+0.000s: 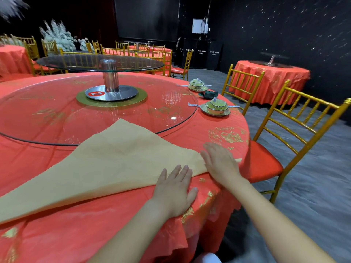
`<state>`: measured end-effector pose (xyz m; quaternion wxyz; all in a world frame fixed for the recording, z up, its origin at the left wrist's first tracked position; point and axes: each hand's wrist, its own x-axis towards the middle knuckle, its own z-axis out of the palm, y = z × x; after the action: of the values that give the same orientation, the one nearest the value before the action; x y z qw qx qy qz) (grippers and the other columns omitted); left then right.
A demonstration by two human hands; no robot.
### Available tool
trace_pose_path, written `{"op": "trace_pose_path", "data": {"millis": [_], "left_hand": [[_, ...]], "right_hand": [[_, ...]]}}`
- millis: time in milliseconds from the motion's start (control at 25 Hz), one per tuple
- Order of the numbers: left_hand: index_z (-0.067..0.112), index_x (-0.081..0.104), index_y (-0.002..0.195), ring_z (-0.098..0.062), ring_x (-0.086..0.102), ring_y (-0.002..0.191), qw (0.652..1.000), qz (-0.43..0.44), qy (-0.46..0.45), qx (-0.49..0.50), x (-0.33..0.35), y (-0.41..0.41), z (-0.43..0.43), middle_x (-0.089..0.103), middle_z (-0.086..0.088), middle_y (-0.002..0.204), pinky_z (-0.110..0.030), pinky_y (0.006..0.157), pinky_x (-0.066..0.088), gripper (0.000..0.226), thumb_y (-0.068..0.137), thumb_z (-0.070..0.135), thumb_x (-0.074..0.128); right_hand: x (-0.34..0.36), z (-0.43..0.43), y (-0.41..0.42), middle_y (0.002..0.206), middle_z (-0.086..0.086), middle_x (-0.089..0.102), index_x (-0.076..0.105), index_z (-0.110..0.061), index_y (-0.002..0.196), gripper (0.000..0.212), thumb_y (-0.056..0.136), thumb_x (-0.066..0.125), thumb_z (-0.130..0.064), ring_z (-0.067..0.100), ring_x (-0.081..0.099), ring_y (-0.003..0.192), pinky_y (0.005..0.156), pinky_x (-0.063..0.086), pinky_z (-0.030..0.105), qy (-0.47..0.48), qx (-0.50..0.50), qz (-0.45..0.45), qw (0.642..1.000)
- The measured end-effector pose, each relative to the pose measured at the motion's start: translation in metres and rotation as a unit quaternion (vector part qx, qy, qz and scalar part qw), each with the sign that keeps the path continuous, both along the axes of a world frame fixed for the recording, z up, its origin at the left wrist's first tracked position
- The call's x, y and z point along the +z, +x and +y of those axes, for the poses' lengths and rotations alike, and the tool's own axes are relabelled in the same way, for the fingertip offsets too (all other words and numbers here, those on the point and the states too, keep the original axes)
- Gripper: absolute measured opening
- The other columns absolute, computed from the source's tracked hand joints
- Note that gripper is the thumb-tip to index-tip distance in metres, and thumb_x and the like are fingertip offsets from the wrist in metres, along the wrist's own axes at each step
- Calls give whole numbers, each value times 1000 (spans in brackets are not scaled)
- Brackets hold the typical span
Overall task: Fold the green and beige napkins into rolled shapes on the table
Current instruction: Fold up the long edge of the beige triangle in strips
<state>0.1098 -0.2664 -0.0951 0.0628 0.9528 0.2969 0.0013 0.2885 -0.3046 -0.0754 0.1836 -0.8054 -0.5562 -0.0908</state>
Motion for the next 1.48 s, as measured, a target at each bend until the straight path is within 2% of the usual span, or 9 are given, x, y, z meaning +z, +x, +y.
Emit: {"op": "trace_pose_path", "data": {"millis": [120,240,400,640,760,880,1000,1120,1480], "left_hand": [[22,2,151,-15,-4,146,1000,-13,-6,-6,1,1,-1,0,6,159,-47,116,-2,62,97,48,21],[22,1,151,-14,-2,146,999,-17,-28,-29,6,-2,4,0,6,159,-44,117,-1,63,97,43,25],[19,7,150,-11,0,145,999,7,5,-37,12,-48,22,3,3,159,-43,117,2,61,99,46,24],[30,12,149,-10,6,145,995,13,30,91,7,-168,59,9,10,158,-45,114,13,97,68,73,-19],[37,8,148,-14,0,146,988,18,13,150,5,-193,64,4,10,158,-50,115,7,61,91,58,-1],[40,7,147,-14,-5,146,985,4,-7,171,4,-193,63,1,12,158,-52,115,1,48,100,45,12],[40,7,148,-15,-6,146,986,8,-11,166,3,-192,65,0,11,158,-53,115,0,48,100,45,12],[39,6,148,-16,-6,146,986,9,-11,169,3,-192,65,-1,11,158,-54,115,0,49,100,45,13],[33,11,149,-13,-1,145,990,2,-15,142,8,-216,73,3,9,158,-48,116,2,51,100,47,19]], "right_hand": [[-5,-10,-47,156,3,22,30,-13,146,67,96,15,-55,12,15,144,115,9,27,-83,101,72,989],[-13,-14,-56,158,1,8,12,-13,150,95,75,-8,-68,7,2,145,115,-1,25,-138,99,131,977],[-21,-10,-55,159,0,2,5,-14,150,119,57,-28,-79,8,-4,145,116,-2,27,-159,86,44,983],[-20,-10,-54,158,0,0,4,-14,150,122,54,-31,-80,9,-4,145,116,-2,27,-181,80,9,980],[-17,-9,-55,158,2,2,7,-13,150,125,53,-29,-83,11,-2,145,116,0,28,-190,77,19,979],[-8,-6,-70,158,1,8,12,-15,150,106,71,-9,-82,10,2,145,117,2,31,-177,73,24,981],[-1,8,-115,157,0,16,20,-17,149,100,70,0,-75,10,9,145,117,6,31,-139,131,-18,981],[0,38,-163,157,2,17,22,-17,148,69,93,21,-59,13,10,145,117,10,32,-129,195,2,972],[-13,75,-183,159,-3,5,12,-23,150,54,100,23,-37,9,1,145,117,3,31,-175,212,0,961]]}}
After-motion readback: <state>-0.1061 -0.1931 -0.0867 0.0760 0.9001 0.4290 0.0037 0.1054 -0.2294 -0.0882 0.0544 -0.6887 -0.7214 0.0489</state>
